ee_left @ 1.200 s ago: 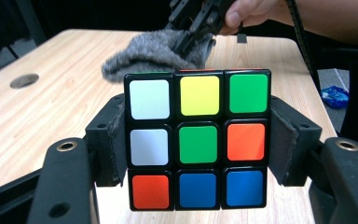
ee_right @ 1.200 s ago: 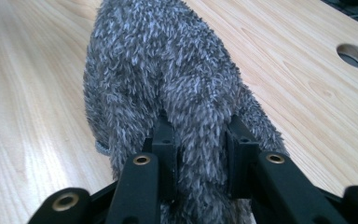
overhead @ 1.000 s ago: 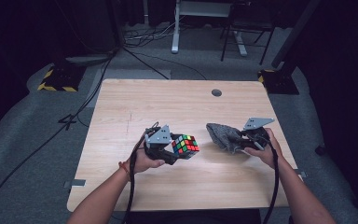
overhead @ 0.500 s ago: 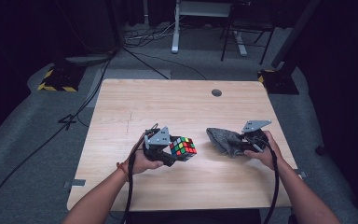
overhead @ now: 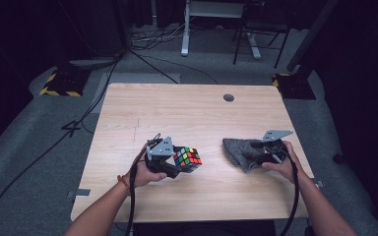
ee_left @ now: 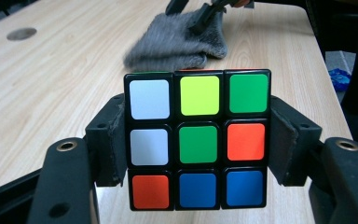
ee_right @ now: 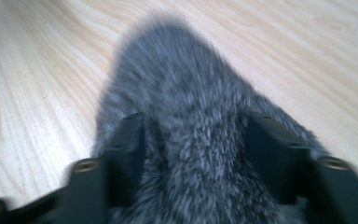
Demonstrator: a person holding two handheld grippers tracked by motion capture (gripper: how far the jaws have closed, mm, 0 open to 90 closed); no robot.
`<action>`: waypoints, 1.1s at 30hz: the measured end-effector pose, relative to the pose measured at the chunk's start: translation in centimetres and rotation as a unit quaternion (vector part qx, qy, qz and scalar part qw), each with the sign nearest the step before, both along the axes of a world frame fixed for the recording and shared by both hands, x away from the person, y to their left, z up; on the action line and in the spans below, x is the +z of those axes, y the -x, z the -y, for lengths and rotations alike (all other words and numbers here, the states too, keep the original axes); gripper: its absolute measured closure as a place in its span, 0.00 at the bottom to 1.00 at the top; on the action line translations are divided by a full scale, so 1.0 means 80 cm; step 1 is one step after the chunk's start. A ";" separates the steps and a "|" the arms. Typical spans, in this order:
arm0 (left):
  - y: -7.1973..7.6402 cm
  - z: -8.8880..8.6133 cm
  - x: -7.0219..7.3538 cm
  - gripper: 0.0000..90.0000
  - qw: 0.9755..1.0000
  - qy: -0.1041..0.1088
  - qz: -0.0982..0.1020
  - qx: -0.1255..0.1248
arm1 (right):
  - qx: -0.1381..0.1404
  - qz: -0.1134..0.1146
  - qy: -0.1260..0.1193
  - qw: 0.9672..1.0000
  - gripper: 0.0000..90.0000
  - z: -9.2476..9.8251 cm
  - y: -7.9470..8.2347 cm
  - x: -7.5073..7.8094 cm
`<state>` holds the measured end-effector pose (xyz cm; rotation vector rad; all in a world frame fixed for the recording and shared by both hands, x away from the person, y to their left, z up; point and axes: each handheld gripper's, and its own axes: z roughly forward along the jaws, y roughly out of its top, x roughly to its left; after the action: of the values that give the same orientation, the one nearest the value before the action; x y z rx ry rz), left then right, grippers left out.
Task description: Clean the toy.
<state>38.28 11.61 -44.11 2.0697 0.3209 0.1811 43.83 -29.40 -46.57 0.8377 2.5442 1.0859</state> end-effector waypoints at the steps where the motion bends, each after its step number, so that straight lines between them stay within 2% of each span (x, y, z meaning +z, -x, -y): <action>1: 0.000 -0.001 -0.002 0.38 1.000 -0.005 0.001 0.002 | 0.001 -0.005 -0.001 1.000 0.36 0.000 0.000 -0.001; 3: 0.000 -0.003 -0.004 0.38 1.000 -0.009 -0.005 0.002 | 0.000 -0.004 0.003 1.000 0.26 0.000 0.001 -0.002; 6: 0.000 -0.009 -0.007 0.38 1.000 -0.013 -0.007 0.008 | 0.004 -0.010 0.004 1.000 0.22 0.002 0.004 -0.002; 9: 0.000 -0.015 -0.009 0.38 1.000 -0.020 -0.009 0.015 | 0.016 -0.011 0.005 1.000 0.22 0.005 0.007 -0.002; 13: 0.000 -0.025 -0.011 0.38 0.999 -0.024 -0.013 0.022 | 0.017 -0.007 -0.001 1.000 0.22 0.010 0.011 0.002; 16: -0.001 -0.032 -0.012 0.38 0.999 -0.023 -0.016 0.028 | 0.017 -0.008 0.009 1.000 0.23 0.017 0.016 0.001; 22: 0.000 -0.043 -0.014 0.38 0.999 -0.022 -0.022 0.038 | 0.003 -0.019 0.009 1.000 0.23 0.038 0.024 -0.004; 31: 0.001 -0.059 -0.020 0.38 0.998 -0.024 -0.026 0.048 | -0.016 -0.015 0.008 1.000 0.22 0.064 0.037 -0.013; 33: 0.002 -0.063 -0.023 0.38 0.998 -0.020 -0.029 0.052 | -0.020 -0.016 0.005 1.000 0.22 0.068 0.040 -0.016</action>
<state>38.15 16.67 -45.92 2.1012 0.4633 0.1915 40.64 -34.81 -47.85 0.9060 2.5453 1.0540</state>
